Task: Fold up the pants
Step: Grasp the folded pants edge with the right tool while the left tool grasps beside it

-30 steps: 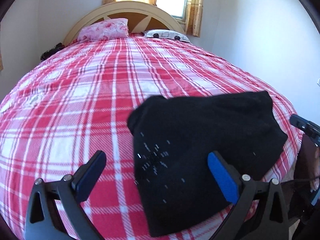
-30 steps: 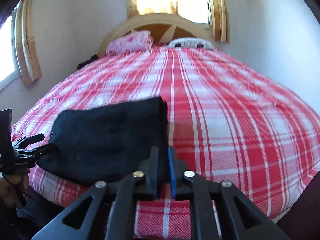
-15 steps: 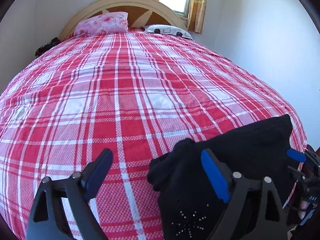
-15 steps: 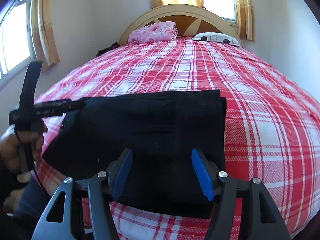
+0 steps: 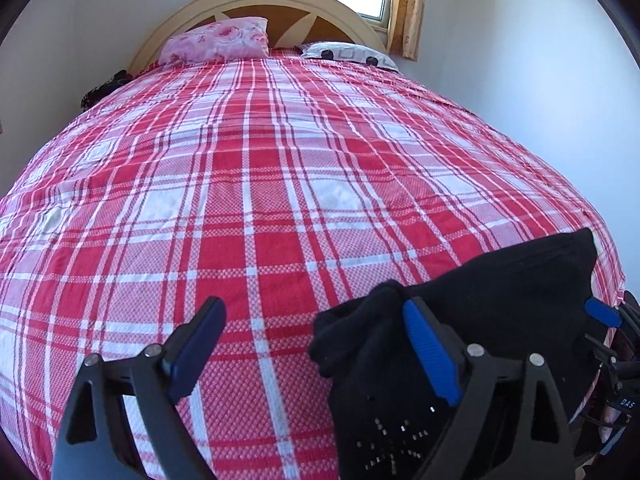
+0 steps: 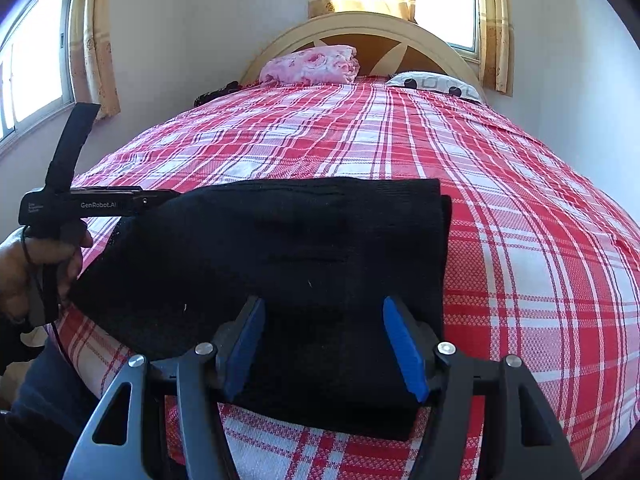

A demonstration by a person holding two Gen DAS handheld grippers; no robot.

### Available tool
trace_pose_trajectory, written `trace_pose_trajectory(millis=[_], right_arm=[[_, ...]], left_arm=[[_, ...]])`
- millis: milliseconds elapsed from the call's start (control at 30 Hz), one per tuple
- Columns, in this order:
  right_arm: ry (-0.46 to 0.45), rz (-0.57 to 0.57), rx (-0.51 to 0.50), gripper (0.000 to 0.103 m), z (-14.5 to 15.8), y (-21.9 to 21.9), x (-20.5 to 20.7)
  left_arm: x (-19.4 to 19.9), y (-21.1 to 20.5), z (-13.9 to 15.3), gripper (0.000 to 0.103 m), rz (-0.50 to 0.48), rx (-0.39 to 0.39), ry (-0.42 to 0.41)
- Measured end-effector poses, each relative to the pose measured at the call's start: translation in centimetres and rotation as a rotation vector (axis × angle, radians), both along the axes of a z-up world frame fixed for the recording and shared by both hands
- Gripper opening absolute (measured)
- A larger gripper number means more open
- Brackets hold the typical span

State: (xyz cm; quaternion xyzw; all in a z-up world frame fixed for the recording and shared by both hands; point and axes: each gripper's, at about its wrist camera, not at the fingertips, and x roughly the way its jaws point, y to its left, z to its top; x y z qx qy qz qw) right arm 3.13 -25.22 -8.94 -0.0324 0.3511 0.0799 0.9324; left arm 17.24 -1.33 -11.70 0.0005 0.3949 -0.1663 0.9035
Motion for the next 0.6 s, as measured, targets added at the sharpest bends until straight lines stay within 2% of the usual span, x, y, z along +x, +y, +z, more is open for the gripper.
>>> trace_pose_trajectory(millis=[67,200,333,400,467,500,600], right_arm=[[0.001,-0.001,0.004,0.063,0.2,-0.2,-0.3],[-0.005,-0.039,0.07,0.063,0.9,-1.7,-1.8],[-0.003,-0.077,0.078,0.064,0.6,-2.6,-2.5],[0.031,-0.101,0.054,0.07,-0.2,-2.9,-2.1],[0.089,-0.119,0.097,0.072,-1.2,-3.5,-1.5],[0.085,-0.125,0.134,0.073,-1.3,-3.9,-1.5],[0.084,-0.118,0.124,0.073,-1.2,-3.8,-1.5]], left_arm=[[-1.1,0.5,0.5,0.101,0.014,-0.006,-0.002],[-4.3,1.3,0.0,0.103,0.0,-0.063,0.012],[-6.6,0.5,-1.6,0.103,-0.013,-0.044,0.03],[-6.9,0.2,-2.1,0.103,-0.008,-0.032,0.035],[-7.0,0.3,-2.1,0.103,0.0,-0.03,0.025],[-7.0,0.2,-2.1,0.103,0.001,-0.029,0.026],[-6.9,0.1,-2.1,0.103,-0.004,-0.019,0.018]])
